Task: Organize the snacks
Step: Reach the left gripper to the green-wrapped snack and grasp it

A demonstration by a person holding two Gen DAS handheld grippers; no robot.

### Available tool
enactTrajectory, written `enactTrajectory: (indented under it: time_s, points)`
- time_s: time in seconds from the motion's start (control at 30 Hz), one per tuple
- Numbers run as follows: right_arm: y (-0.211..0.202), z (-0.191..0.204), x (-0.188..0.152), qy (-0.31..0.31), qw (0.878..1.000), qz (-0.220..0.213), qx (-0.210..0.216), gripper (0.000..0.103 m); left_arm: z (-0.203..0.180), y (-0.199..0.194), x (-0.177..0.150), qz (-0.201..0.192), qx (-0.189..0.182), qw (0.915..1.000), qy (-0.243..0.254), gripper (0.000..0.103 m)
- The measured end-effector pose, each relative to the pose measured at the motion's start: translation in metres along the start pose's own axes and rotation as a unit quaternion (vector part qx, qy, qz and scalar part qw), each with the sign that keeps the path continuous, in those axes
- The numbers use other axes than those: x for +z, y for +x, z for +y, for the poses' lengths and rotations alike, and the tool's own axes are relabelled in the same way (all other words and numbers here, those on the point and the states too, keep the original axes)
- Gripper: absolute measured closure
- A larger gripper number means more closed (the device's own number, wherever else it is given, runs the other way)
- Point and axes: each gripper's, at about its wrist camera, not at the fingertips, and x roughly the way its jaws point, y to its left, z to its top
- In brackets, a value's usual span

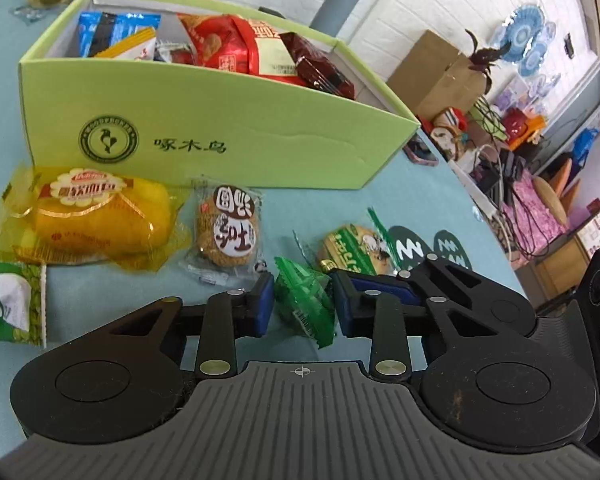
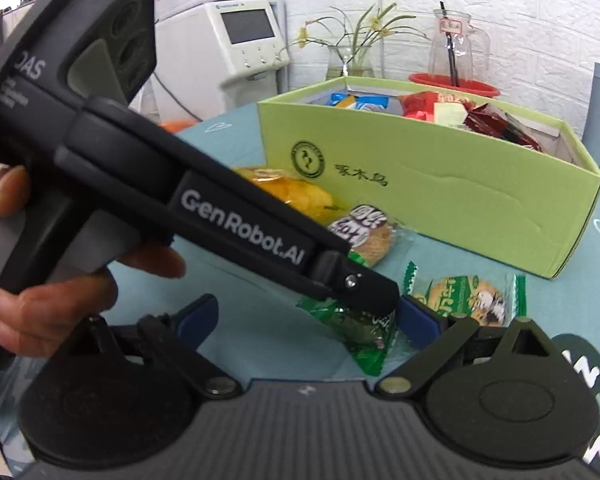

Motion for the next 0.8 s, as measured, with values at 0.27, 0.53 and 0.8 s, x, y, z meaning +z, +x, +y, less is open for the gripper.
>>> enactTrajectory:
  time_s: [0.27, 0.53, 0.8]
  points:
    - [-0.038, 0.045, -0.029, 0.002, 1.000, -0.002, 0.015, 0.007, 0.000, -0.040, -0.058, 0.001, 0.006, 0.9996, -0.026, 0.090]
    - [-0.076, 0.075, -0.054, 0.021, 0.999, -0.031, -0.023, 0.007, 0.005, -0.087, -0.106, -0.034, 0.034, 0.9976, -0.049, 0.075]
    - [-0.047, 0.054, -0.040, 0.043, 0.999, 0.004, 0.006, 0.007, 0.010, -0.101, -0.103, -0.058, 0.056, 0.9951, -0.059, 0.069]
